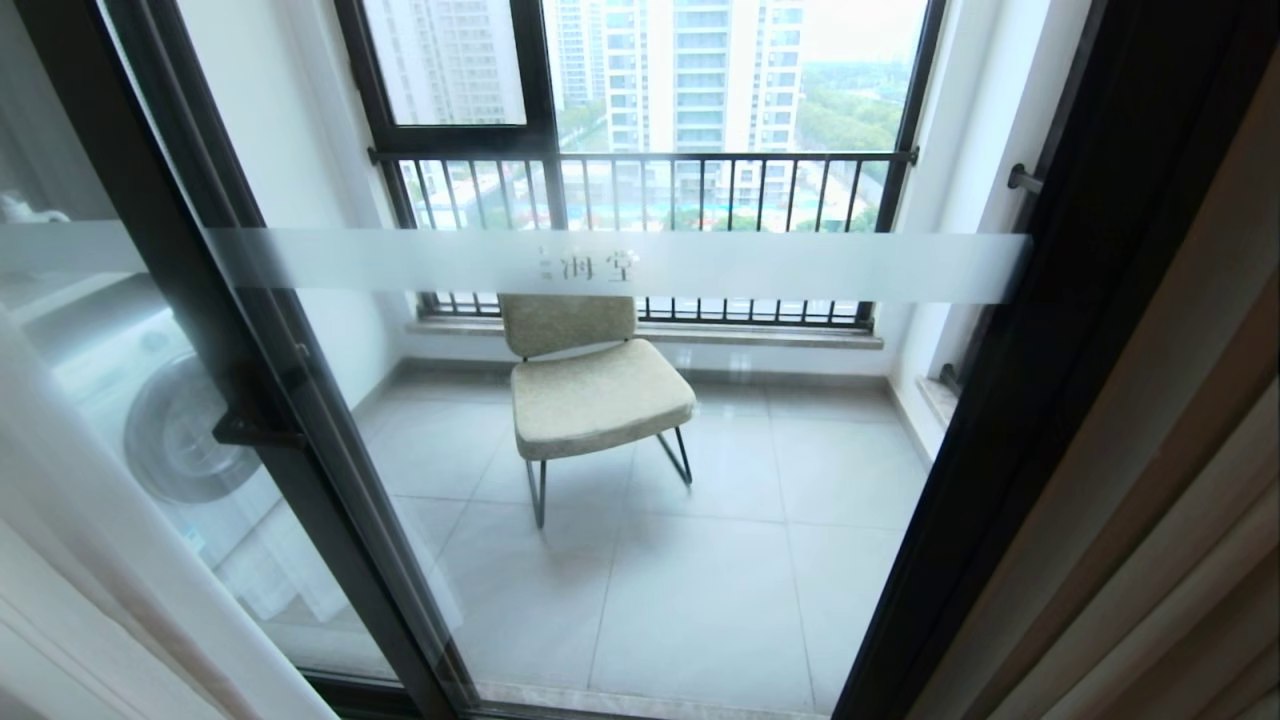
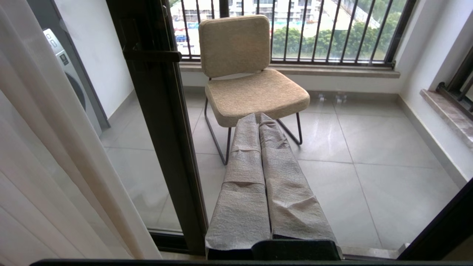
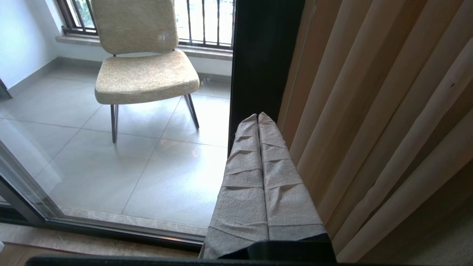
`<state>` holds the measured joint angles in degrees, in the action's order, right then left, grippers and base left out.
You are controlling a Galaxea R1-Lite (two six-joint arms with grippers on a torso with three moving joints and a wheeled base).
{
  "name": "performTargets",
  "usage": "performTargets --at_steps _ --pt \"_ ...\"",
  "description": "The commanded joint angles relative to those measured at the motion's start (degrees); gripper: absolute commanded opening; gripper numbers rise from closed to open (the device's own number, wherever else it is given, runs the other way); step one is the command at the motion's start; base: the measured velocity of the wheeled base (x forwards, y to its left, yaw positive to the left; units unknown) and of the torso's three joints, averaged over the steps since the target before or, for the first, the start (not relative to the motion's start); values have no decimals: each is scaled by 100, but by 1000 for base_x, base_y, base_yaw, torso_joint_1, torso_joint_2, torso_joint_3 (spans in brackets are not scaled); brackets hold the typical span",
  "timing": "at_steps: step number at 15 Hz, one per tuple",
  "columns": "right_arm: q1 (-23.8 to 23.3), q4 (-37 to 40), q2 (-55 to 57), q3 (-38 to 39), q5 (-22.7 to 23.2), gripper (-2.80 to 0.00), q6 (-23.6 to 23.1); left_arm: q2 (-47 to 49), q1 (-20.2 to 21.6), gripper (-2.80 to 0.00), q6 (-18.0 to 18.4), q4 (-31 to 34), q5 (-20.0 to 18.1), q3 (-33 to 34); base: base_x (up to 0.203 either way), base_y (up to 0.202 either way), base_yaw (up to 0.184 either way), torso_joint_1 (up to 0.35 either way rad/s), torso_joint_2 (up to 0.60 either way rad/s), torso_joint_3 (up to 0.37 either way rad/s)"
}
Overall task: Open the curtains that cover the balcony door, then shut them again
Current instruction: Pull the inner curtains open on both sides
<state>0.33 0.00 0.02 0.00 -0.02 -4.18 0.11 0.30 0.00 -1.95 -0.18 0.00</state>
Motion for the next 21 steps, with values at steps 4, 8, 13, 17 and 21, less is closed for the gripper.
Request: performTargets --at_steps 4,8,13,17,21 --pt "2 0 -2 0 2 -280 -4 -2 -4 -280 0 2 1 0 0 0 0 0 0 0" --pt "2 0 -2 0 2 -280 -4 -2 5 -280 -9 2 1 0 0 0 0 0 0 0" --pt "2 0 -2 0 2 -280 -21 -2 5 -280 -9 2 1 0 1 92 -1 2 1 3" --pt "2 0 -2 0 2 -280 -13 -2 5 -280 -35 2 7 0 0 197 0 -1 2 1" --pt "2 0 -2 0 11 -280 -13 -2 4 -280 -44 2 9 0 0 194 -1 4 3 4"
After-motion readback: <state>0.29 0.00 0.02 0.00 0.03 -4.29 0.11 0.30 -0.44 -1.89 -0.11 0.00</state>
